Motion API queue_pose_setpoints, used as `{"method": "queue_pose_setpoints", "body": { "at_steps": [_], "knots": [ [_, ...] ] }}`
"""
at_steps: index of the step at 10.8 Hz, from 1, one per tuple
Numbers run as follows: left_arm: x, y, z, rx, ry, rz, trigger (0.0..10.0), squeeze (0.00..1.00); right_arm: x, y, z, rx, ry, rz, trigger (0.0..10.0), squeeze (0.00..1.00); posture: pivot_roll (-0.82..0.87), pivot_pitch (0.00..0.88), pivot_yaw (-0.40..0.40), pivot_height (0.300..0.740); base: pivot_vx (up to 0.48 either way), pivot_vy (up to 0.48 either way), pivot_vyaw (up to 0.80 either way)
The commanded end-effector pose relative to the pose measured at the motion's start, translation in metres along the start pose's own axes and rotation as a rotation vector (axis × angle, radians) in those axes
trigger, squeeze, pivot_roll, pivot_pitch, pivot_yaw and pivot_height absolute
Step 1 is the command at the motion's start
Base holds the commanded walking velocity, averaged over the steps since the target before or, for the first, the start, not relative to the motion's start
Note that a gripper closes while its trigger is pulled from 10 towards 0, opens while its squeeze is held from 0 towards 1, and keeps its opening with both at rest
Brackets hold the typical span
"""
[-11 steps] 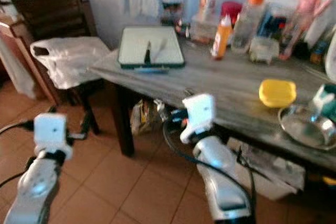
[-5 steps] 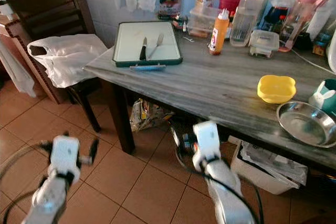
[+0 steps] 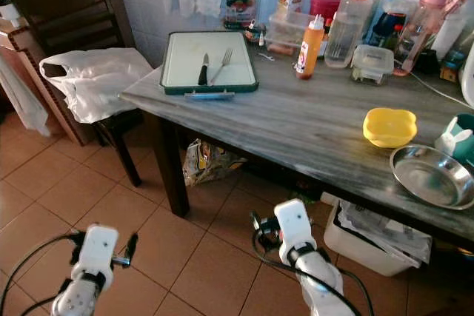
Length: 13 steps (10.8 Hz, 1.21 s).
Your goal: Setting the table
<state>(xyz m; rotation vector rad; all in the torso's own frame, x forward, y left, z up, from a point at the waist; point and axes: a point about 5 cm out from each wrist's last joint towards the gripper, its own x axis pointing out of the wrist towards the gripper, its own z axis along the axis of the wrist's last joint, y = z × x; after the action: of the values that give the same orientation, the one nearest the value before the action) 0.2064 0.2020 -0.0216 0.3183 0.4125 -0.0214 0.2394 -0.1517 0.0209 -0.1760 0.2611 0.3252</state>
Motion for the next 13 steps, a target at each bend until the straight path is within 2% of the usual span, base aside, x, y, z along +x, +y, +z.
{"method": "queue_pose_setpoints", "body": {
  "at_steps": [1,3,4,5,6,7,9,10,11,12,13],
  "knots": [
    [0.0,-0.004,-0.009,0.027,0.037,-0.038,10.0,0.0,-0.001,-0.002,-0.009,-0.052,0.026,-0.022,10.0,0.0,0.13,0.0,-0.026,0.74,0.0,0.0,0.0],
    [0.0,-0.012,-0.032,0.013,0.172,-0.085,10.0,0.0,0.0,-0.005,-0.037,-0.019,0.128,-0.048,10.0,0.0,0.13,0.0,-0.028,0.74,0.0,0.0,0.0],
    [0.001,-0.014,-0.039,0.029,0.219,-0.1,10.0,0.0,0.001,-0.005,-0.051,0.065,0.216,-0.081,10.0,0.0,0.13,0.0,-0.03,0.74,0.0,0.0,0.0],
    [0.0,-0.015,-0.052,0.009,0.341,-0.115,10.0,0.0,0.001,-0.002,-0.064,0.075,0.314,-0.069,10.0,0.0,0.12,0.0,-0.032,0.74,0.0,0.0,0.0],
    [-0.002,-0.017,-0.057,0.0,0.393,-0.133,10.0,0.0,-0.002,0.0,-0.075,0.101,0.382,-0.074,10.0,0.0,0.13,0.0,-0.035,0.74,0.0,0.0,0.0],
    [-0.01,-0.019,-0.069,0.041,0.467,-0.184,10.0,0.0,-0.007,0.0,-0.087,0.141,0.473,-0.113,10.0,0.0,0.14,0.0,-0.037,0.74,0.0,0.0,0.0],
    [-0.023,-0.019,-0.085,0.071,0.559,-0.22,10.0,0.0,-0.009,0.005,-0.095,0.143,0.535,-0.094,10.0,0.0,0.14,0.0,-0.036,0.74,0.0,0.0,0.0],
    [-0.03,-0.016,-0.093,0.03,0.616,-0.2,10.0,0.0,-0.012,0.01,-0.099,0.17,0.566,-0.081,10.0,0.0,0.12,0.0,-0.032,0.74,0.0,0.0,0.0],
    [-0.03,-0.016,-0.094,-0.023,0.636,-0.179,10.0,0.0,-0.015,0.015,-0.105,0.165,0.6,-0.056,10.0,0.0,0.11,0.0,-0.028,0.74,0.0,0.0,0.0],
    [-0.017,-0.01,-0.084,-0.21,0.631,-0.038,10.0,0.0,-0.022,0.021,-0.113,0.114,0.651,-0.014,10.0,0.0,0.11,0.0,-0.026,0.74,0.0,0.0,0.0],
    [-0.011,-0.015,-0.078,-0.302,0.627,-0.026,10.0,0.0,-0.025,0.024,-0.115,0.105,0.667,-0.006,10.0,0.0,0.11,0.0,-0.028,0.74,0.0,0.0,0.0]
  ]
}}
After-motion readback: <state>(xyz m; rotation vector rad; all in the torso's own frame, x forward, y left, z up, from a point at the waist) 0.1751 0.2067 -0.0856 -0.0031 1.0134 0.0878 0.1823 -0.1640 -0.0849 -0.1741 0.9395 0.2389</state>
